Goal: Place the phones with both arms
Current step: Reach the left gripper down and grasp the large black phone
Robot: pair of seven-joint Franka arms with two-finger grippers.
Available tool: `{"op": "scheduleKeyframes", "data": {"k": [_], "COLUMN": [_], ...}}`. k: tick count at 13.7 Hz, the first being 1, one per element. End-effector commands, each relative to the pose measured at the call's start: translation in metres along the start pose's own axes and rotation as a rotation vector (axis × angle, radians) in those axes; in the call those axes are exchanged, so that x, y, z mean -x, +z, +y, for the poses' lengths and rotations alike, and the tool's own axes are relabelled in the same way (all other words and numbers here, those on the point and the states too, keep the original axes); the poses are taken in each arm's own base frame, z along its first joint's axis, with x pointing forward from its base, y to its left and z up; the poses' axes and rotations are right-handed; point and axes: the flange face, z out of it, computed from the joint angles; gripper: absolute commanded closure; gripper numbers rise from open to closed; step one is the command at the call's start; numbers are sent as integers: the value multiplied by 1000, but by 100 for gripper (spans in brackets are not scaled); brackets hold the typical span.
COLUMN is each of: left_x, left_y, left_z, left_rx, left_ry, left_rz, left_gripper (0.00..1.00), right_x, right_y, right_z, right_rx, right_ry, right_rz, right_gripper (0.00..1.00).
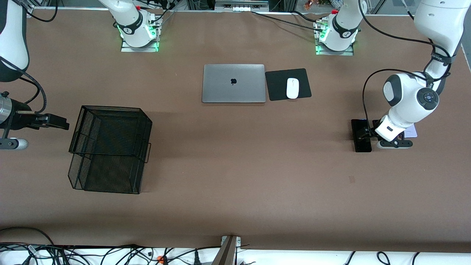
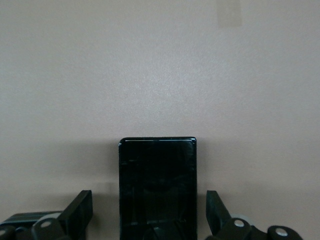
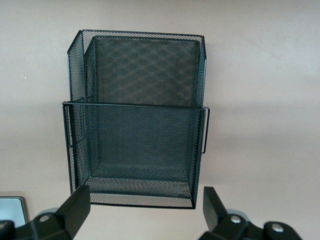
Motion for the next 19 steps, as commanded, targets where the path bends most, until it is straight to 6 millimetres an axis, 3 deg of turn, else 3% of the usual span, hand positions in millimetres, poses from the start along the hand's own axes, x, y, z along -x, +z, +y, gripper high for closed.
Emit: {"op": "scheduleKeyframes", "data": {"k": [1,8,14,19], "left_x": [9,43,54,55], "left_y": [7,28,44,52], "left_z": [0,5,-5,-4], "left_rx": [-6,-1,2,6], "left_ry": [25,11,-17,-20], "left_rz": [9,15,22,12], "left_gripper": [0,0,0,67], "right_x": [-1,-1,0,0], "right_y": [-3,-3,-3,-3], "right_z": [-1,-1,1,1], "right_rx": [-7,-7,-6,-7], "right_ry": [1,-1,1,1], "right_rz": [11,11,11,11], "right_gripper": [0,0,0,0]}}
